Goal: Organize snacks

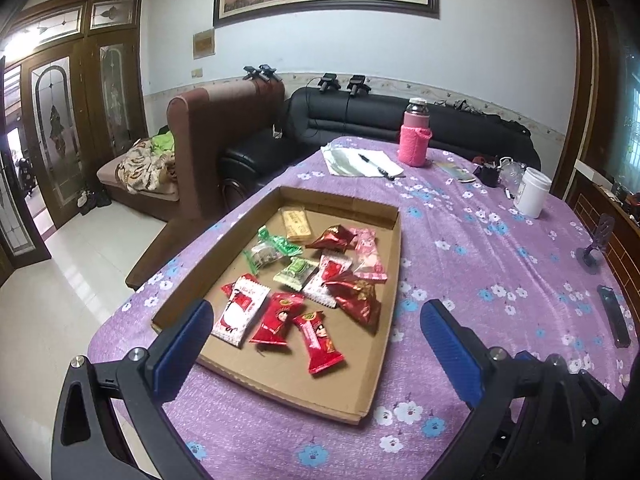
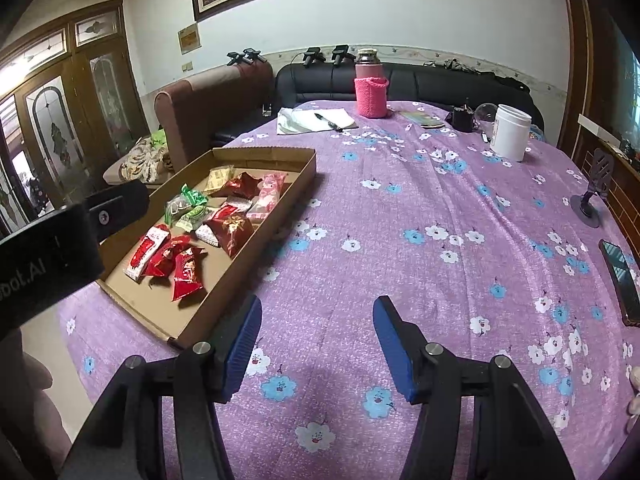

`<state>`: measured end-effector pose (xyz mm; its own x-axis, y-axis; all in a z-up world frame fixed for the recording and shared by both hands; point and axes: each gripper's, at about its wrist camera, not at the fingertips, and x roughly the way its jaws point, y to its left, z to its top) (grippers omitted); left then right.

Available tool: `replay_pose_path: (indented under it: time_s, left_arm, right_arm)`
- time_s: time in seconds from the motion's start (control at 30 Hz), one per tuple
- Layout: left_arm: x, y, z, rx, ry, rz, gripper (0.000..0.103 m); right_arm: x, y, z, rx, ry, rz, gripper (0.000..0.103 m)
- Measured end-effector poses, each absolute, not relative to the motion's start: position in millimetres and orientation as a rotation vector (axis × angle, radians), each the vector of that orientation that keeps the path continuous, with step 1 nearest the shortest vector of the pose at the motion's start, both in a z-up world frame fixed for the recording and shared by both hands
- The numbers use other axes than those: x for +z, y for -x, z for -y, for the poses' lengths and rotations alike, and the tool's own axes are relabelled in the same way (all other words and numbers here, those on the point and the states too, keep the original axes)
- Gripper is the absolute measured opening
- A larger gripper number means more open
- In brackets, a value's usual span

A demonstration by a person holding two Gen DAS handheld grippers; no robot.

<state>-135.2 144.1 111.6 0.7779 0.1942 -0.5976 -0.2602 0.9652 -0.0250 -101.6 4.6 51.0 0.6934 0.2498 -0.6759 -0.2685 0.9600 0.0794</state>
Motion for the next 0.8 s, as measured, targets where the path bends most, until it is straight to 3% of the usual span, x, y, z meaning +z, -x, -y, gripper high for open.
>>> replay_pose_path:
  time_s: [0.8]
  left_arm:
    - [107.3,136.5,-147.4,0.250,0.111,-0.649,0.103]
  right_arm:
    - [51.0,106.0,-10.5,0.283,0.048,-0.754,0.063]
